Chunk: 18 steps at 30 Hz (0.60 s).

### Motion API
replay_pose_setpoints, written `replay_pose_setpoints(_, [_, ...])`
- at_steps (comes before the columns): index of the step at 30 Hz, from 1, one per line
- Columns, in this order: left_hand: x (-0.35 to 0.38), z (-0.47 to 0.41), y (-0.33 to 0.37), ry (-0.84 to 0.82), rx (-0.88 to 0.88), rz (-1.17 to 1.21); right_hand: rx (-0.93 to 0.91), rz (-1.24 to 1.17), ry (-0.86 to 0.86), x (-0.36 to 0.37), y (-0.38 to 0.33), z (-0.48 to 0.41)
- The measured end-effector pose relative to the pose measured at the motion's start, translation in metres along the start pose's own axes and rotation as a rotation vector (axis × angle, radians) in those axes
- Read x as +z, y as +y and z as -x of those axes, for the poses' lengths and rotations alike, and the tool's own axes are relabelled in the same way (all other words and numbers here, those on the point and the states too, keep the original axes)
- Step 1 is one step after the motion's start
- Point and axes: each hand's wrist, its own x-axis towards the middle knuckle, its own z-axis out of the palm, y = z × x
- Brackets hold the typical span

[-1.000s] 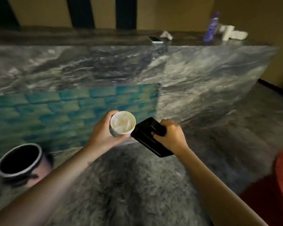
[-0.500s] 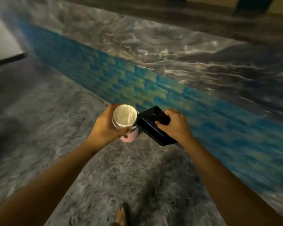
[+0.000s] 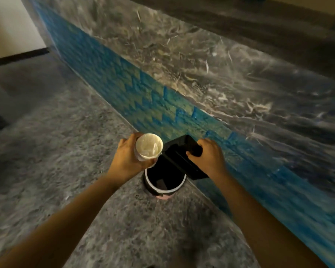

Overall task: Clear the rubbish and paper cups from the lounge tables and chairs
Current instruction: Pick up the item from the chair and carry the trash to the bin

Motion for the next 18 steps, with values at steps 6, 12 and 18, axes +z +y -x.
replay_pose_setpoints(6, [0.07,-0.102,-0.055,-0.072,-0.085,-0.022,0.137,-0.062,-0.096,0.072,0.052,-0.102])
replay_pose_setpoints(12, [0.167,-0.159,-0.136,-0.091,-0.232,-0.037,0.273,-0.104,-0.332,0.181,0.099,-0.17])
replay_pose_setpoints(18, [0.265,-0.143,-0.23,-0.146,-0.531,-0.029,0.47,-0.226,-0.527,0.296,0.144,-0.167])
